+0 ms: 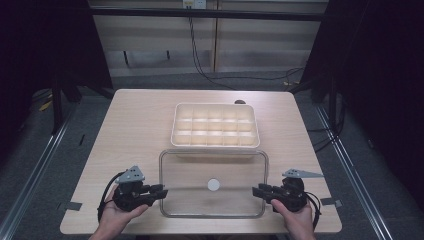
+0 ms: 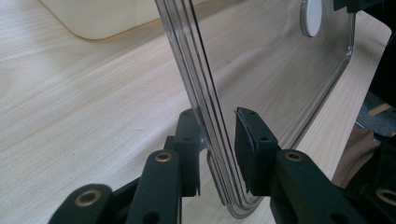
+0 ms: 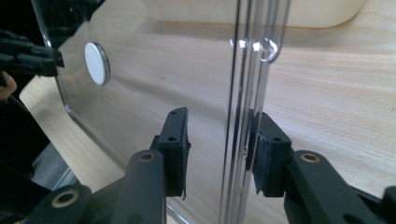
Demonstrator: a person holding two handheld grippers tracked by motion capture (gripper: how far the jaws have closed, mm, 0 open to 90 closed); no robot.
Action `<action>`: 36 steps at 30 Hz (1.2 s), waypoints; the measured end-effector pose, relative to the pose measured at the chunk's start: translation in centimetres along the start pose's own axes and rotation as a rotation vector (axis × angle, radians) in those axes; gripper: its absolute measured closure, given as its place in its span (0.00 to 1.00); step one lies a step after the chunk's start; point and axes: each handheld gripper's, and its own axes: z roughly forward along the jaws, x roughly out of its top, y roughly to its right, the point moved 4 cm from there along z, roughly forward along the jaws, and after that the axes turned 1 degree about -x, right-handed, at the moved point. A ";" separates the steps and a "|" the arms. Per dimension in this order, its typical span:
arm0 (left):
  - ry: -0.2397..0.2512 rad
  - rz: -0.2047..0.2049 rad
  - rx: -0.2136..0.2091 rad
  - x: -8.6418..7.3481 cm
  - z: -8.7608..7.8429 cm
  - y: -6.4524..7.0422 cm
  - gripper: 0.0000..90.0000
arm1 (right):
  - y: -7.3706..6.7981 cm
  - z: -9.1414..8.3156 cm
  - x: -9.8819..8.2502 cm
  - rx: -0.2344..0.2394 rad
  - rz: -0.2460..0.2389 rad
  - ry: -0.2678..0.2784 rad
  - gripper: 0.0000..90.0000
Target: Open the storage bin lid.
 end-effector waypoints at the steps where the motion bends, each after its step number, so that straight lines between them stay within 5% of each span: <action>1: -0.005 0.000 0.001 0.0 0.1 0.0 0.78 | 0.1 0.1 0.0 0.004 0.003 0.002 0.68; 19: -0.033 -0.030 -0.013 -0.5 1.1 -0.7 0.71 | 0.8 1.2 -0.4 0.009 0.017 -0.041 0.63; 36: -0.078 -0.024 0.012 -0.8 2.0 -1.2 0.65 | 0.5 2.8 -1.0 -0.083 -0.021 -0.091 0.47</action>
